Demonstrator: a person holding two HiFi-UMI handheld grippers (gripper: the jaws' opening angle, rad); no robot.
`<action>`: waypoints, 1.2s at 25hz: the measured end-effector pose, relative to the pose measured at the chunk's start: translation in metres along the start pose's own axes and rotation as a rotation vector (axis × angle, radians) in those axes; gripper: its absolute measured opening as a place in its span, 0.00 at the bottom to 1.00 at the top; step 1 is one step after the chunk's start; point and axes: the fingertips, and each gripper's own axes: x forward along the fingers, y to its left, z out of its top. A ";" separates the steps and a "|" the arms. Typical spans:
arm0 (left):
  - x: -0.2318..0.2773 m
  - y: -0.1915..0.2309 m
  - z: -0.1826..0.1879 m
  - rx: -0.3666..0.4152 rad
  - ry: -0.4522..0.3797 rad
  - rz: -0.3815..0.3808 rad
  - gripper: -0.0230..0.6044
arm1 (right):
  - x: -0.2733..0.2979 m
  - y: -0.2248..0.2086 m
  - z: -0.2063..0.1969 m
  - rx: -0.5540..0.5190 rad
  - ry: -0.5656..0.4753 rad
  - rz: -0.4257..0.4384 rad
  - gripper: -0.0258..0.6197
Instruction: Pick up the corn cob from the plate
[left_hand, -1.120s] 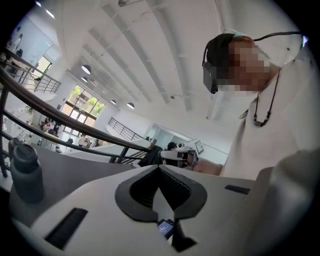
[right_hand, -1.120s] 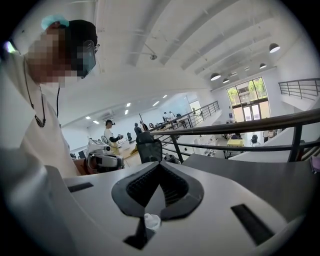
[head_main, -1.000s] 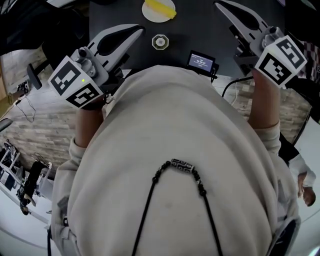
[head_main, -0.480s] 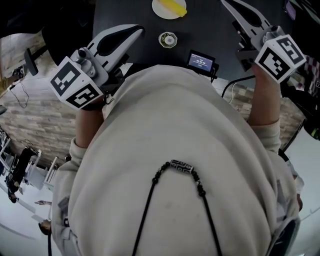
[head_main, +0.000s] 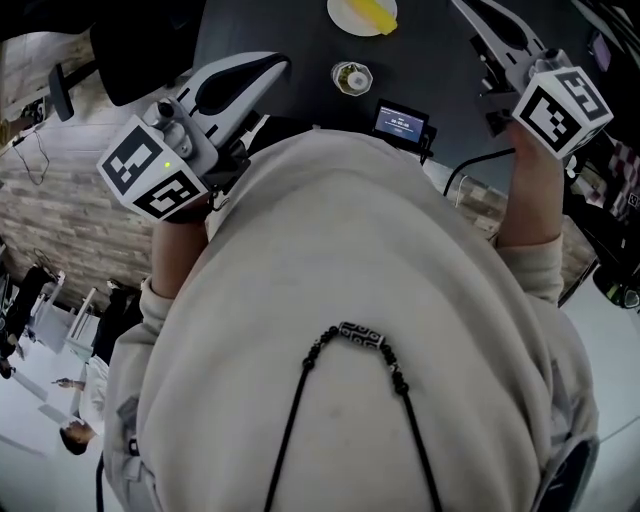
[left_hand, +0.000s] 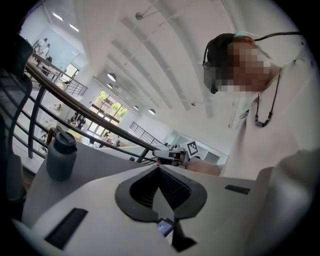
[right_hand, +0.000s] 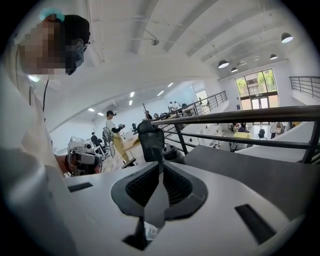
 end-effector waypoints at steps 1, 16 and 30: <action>-0.001 0.001 -0.002 -0.005 -0.001 0.006 0.04 | 0.003 -0.002 -0.002 -0.001 0.008 0.003 0.07; 0.007 -0.017 -0.024 -0.059 -0.024 0.078 0.04 | 0.007 -0.025 -0.025 -0.007 0.086 0.041 0.20; -0.017 -0.012 -0.031 -0.111 -0.051 0.163 0.04 | 0.049 -0.037 -0.049 -0.009 0.212 0.065 0.33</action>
